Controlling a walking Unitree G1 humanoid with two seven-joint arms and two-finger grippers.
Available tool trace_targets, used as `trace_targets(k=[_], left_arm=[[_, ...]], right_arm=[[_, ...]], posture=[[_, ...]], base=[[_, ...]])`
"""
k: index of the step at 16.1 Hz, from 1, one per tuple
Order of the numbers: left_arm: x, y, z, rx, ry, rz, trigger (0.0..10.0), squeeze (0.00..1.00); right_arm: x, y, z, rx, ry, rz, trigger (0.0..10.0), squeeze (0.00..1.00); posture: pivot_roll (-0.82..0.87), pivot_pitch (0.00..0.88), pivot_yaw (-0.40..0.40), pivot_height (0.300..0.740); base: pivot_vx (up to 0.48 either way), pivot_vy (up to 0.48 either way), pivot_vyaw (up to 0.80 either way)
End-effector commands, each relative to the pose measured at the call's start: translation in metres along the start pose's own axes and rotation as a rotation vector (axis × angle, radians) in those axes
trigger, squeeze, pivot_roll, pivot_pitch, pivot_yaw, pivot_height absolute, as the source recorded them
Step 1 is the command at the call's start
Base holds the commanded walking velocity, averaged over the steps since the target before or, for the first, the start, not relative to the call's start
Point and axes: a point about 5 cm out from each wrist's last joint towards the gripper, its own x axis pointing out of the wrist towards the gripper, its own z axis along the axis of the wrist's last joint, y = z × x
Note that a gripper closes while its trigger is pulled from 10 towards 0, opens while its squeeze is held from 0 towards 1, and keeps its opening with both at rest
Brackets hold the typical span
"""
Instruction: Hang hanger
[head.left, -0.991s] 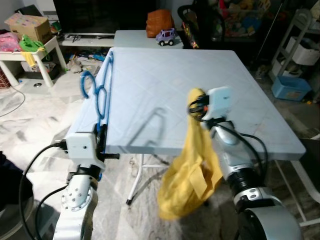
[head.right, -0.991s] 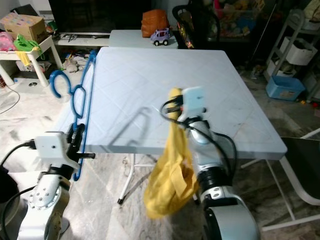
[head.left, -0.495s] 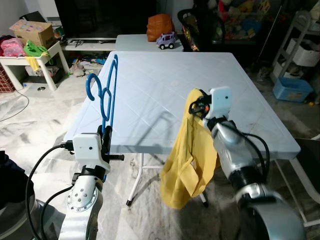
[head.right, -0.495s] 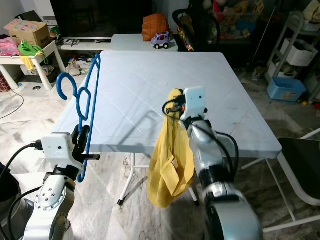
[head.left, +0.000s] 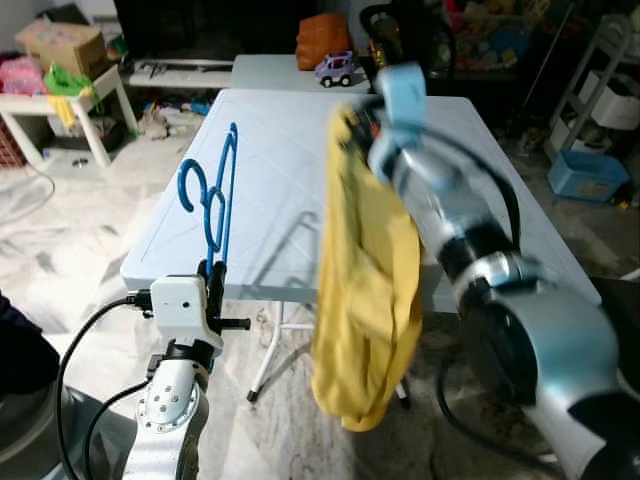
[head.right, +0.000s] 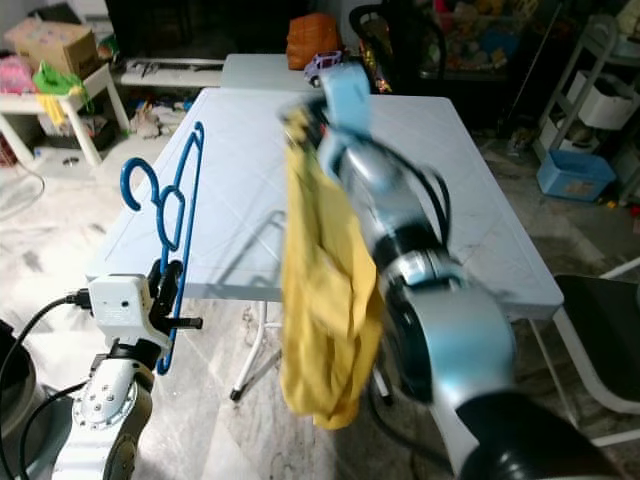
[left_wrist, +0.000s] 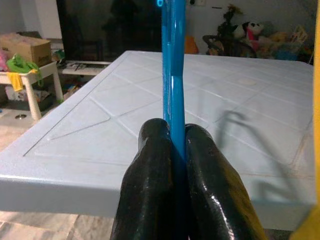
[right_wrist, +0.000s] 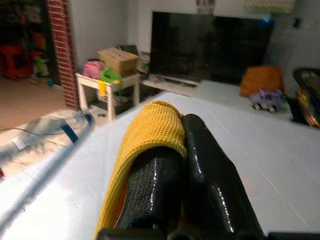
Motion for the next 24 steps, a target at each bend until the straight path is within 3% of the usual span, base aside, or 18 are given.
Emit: trace_targets(k=[1, 4, 6, 8, 9, 11, 12, 14, 17, 18, 23, 24], left_arm=[[-0.001, 0.000, 0.002, 0.010, -0.010, 0.007, 10.0, 0.00], [-0.003, 0.003, 0.005, 0.018, -0.024, 0.046, 10.0, 0.00], [-0.005, 0.005, 0.004, 0.021, -0.025, 0.068, 10.0, 0.00], [-0.006, 0.004, 0.004, 0.022, -0.027, 0.072, 10.0, 0.00], [-0.006, 0.004, 0.004, 0.021, -0.027, 0.075, 10.0, 0.00], [-0.004, 0.001, 0.003, 0.019, -0.025, 0.066, 10.0, 0.00], [-0.004, 0.000, 0.004, 0.020, -0.026, 0.062, 10.0, 0.00], [-0.004, 0.001, 0.004, 0.024, -0.027, 0.055, 10.0, 0.00], [-0.004, 0.001, 0.003, 0.029, -0.020, 0.044, 10.0, 0.00], [-0.003, 0.000, 0.003, 0.037, -0.019, 0.031, 10.0, 0.00], [-0.006, 0.004, 0.001, 0.059, -0.016, 0.032, 10.0, 0.00], [-0.007, 0.004, 0.001, 0.060, -0.012, 0.028, 10.0, 0.00]], right_arm=[[0.007, 0.004, 0.031, -0.002, -0.065, -0.004, 10.0, 0.00], [0.010, 0.008, 0.124, -0.006, -0.312, -0.061, 10.0, 0.00], [-0.005, 0.001, 0.185, -0.055, -0.522, -0.131, 10.0, 0.00], [-0.015, -0.008, 0.205, -0.093, -0.603, -0.177, 10.0, 0.00], [-0.014, -0.012, 0.196, -0.097, -0.583, -0.180, 10.0, 0.00], [0.002, -0.011, 0.123, -0.146, -0.350, -0.100, 10.0, 0.00], [0.004, -0.011, 0.102, -0.149, -0.282, -0.075, 10.0, 0.00], [-0.002, -0.011, 0.008, -0.181, 0.030, 0.031, 10.0, 0.00], [-0.015, -0.010, -0.035, -0.191, 0.149, 0.135, 10.0, 0.00], [-0.019, -0.007, -0.046, -0.186, 0.174, 0.204, 10.0, 1.00], [-0.035, -0.012, -0.069, -0.221, 0.195, 0.292, 10.0, 1.00], [-0.039, -0.011, -0.076, -0.272, 0.210, 0.323, 10.0, 1.00]], posture=[[0.15, 0.000, -0.087, 0.740], [0.17, 0.000, -0.114, 0.740], [0.18, 0.000, -0.125, 0.740], [0.18, 0.000, -0.128, 0.740], [0.18, 0.000, -0.128, 0.740], [0.17, 0.000, -0.118, 0.740], [0.17, 0.000, -0.116, 0.740], [0.17, 0.000, -0.107, 0.740], [0.16, 0.000, -0.092, 0.740], [0.16, 0.000, -0.089, 0.740], [0.16, 0.000, -0.081, 0.740], [0.15, 0.000, -0.077, 0.740]], base=[[0.000, 0.000, 0.00], [0.000, 0.000, 0.00], [0.000, 0.000, 0.00], [0.000, 0.000, 0.00], [0.000, 0.000, 0.00], [0.000, 0.000, 0.00], [0.000, 0.000, 0.00], [0.000, 0.000, 0.00], [0.000, 0.000, 0.00], [0.000, 0.000, 0.00], [0.000, 0.000, 0.00], [0.000, 0.000, 0.00]])
